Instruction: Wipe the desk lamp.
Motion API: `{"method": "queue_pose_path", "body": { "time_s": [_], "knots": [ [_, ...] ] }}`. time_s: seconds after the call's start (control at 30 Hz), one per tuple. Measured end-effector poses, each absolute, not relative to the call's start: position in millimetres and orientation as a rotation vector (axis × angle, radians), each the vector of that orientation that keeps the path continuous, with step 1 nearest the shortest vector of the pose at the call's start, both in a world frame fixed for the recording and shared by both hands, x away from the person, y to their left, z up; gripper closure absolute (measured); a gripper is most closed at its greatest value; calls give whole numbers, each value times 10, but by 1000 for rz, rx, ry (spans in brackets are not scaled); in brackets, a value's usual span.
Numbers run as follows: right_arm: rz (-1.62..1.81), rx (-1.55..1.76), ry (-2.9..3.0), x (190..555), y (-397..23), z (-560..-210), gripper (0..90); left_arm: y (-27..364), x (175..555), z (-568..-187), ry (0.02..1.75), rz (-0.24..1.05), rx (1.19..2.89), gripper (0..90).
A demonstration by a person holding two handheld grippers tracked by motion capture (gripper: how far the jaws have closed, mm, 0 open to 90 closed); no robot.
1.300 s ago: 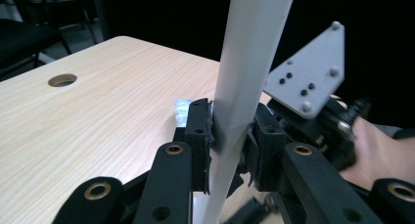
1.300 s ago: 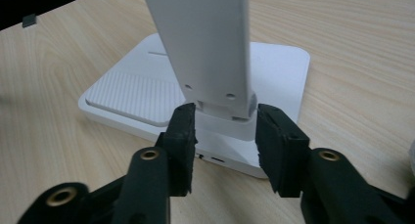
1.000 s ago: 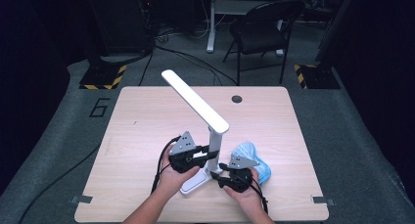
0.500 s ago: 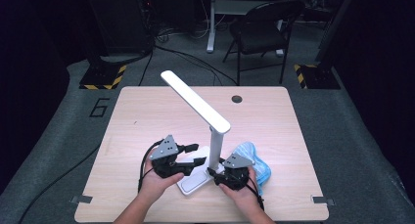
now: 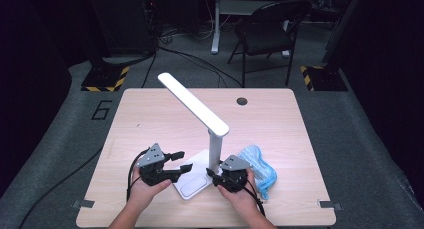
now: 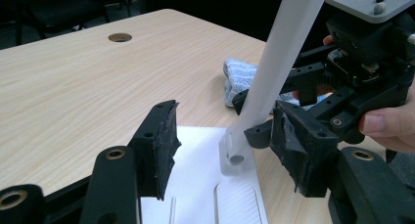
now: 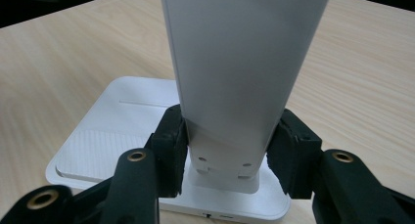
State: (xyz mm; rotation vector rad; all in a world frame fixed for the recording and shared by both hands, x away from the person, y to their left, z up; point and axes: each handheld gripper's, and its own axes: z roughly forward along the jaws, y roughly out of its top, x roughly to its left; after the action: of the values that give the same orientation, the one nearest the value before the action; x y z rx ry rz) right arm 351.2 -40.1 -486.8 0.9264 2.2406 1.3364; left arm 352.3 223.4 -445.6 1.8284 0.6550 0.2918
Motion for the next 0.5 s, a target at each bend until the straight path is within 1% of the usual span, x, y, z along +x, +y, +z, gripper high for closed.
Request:
{"method": "queue_pose_path", "body": {
  "time_s": [0.03, 0.2, 0.23, 0.37, 0.5],
  "knots": [
    [1340, 901, 2258, 3511, -381, -4866, 523, 2242, 3523, -4463, 660, 276, 1833, 429],
    [1346, 837, 2317, 3509, -326, -4854, 521, 2256, 3548, -4542, 661, 283, 1857, 428],
    [1359, 833, 2320, 3521, -334, -4857, 520, 2242, 3543, -4570, 675, 266, 1850, 427],
    [1366, 836, 2329, 3552, -388, -4856, 516, 2234, 3554, -4632, 685, 276, 1872, 428],
    [1360, 869, 2313, 3606, -500, -4853, 513, 2208, 3569, -4728, 717, 256, 1883, 428]
  ]
}}
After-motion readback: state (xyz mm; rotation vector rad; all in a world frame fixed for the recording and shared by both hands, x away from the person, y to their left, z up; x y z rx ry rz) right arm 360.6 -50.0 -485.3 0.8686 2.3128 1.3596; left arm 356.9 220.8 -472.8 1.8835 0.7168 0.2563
